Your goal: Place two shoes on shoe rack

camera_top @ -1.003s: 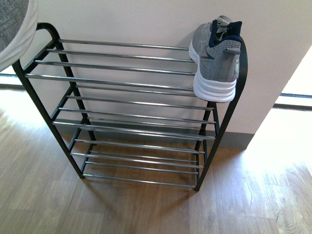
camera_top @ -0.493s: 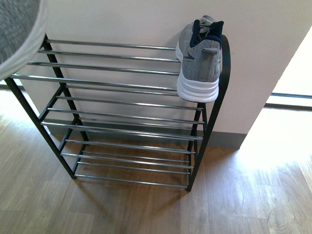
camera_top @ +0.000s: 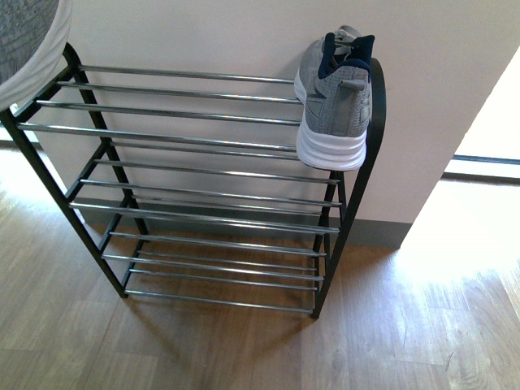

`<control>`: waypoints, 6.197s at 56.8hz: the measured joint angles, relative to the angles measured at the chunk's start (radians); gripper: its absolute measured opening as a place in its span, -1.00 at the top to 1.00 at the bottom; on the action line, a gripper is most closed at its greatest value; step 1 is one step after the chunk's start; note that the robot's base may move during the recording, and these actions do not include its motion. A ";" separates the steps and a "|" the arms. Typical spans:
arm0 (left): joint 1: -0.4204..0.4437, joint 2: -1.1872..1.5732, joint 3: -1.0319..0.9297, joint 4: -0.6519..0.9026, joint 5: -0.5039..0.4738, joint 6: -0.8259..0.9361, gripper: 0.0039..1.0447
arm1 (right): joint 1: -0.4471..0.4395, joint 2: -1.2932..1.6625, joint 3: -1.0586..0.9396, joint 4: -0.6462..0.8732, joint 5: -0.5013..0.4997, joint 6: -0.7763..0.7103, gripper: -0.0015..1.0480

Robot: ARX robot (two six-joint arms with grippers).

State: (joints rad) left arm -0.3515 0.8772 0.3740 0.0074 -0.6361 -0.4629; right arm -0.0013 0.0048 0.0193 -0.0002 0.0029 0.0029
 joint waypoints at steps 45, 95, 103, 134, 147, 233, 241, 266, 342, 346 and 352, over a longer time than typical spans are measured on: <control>-0.108 0.993 0.861 -0.222 0.277 -0.586 0.98 | 0.000 0.000 0.000 0.000 0.000 0.000 -0.82; -0.190 1.285 1.267 -0.447 0.326 -0.716 0.98 | 0.000 0.000 0.000 0.000 -0.002 0.000 -0.82; -0.194 1.287 1.268 -0.454 0.331 -0.711 0.98 | 0.000 0.000 0.000 0.000 -0.002 0.000 -0.82; -0.203 1.309 1.315 -0.490 0.326 -0.708 0.73 | 0.000 0.000 0.000 0.000 -0.002 0.000 -0.82; -0.205 1.309 1.332 -0.484 0.315 -0.706 -0.13 | 0.000 0.000 0.000 0.000 -0.002 0.000 -0.82; -0.188 0.597 0.832 -0.082 0.018 -0.237 -0.83 | 0.000 0.000 0.000 0.000 -0.002 0.000 -0.82; -0.164 0.399 0.639 -0.042 -0.019 -0.154 -0.83 | 0.000 0.000 0.000 0.000 -0.002 0.000 -0.82; -0.157 -0.098 0.150 -0.027 -0.175 0.026 -0.83 | 0.000 0.000 0.000 0.000 -0.002 0.000 -0.82; 0.346 -0.603 -0.309 0.204 0.636 0.452 0.99 | 0.000 0.000 0.000 0.000 -0.002 0.000 -0.82; 0.348 -0.623 -0.317 0.190 0.636 0.452 0.99 | 0.000 0.000 0.000 0.000 -0.002 0.000 -0.82; 0.348 -0.652 -0.327 0.173 0.636 0.452 0.99 | 0.000 0.000 0.000 0.000 -0.003 0.000 -0.82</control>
State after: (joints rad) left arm -0.0036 0.2256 0.0467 0.1806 -0.0002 -0.0109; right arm -0.0013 0.0048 0.0193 -0.0002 0.0002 0.0029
